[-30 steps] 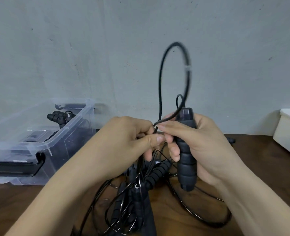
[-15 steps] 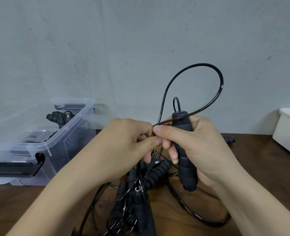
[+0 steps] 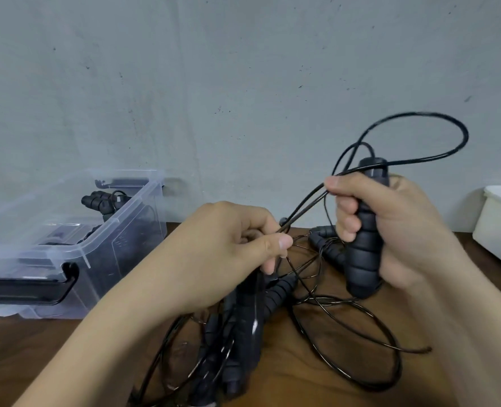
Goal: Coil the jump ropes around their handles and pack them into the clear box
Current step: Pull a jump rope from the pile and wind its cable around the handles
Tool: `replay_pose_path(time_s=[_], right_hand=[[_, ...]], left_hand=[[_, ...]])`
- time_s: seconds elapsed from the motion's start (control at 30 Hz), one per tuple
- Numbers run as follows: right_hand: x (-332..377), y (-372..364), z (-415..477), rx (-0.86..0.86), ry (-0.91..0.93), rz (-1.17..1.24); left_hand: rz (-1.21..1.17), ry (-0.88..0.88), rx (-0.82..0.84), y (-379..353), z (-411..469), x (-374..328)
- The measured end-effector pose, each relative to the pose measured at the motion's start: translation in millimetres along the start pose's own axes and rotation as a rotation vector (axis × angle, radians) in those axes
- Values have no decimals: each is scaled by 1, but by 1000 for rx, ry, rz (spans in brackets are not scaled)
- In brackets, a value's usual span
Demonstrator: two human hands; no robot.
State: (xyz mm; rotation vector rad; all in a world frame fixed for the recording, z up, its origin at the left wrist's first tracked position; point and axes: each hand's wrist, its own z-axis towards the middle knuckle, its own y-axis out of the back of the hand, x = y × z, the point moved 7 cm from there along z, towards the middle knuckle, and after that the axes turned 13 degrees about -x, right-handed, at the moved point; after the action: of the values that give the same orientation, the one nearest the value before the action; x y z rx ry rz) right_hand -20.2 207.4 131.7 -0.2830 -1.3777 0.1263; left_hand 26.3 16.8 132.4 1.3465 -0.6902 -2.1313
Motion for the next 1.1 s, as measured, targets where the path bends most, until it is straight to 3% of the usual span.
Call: replay_pose_path(time_s=[0.37, 0.73, 0.97, 1.1], right_hand=[[1, 1, -3, -57, 7, 97], [4, -8, -10, -30, 9, 149], [1, -4, -5, -57, -61, 223], [1, -4, -6, -64, -69, 242]], left_hand=[[25, -46, 69, -2, 4, 12], [-168, 15, 246, -17, -3, 10], [-308, 13, 196, -23, 1, 9], [-271, -1, 204, -27, 1, 8]])
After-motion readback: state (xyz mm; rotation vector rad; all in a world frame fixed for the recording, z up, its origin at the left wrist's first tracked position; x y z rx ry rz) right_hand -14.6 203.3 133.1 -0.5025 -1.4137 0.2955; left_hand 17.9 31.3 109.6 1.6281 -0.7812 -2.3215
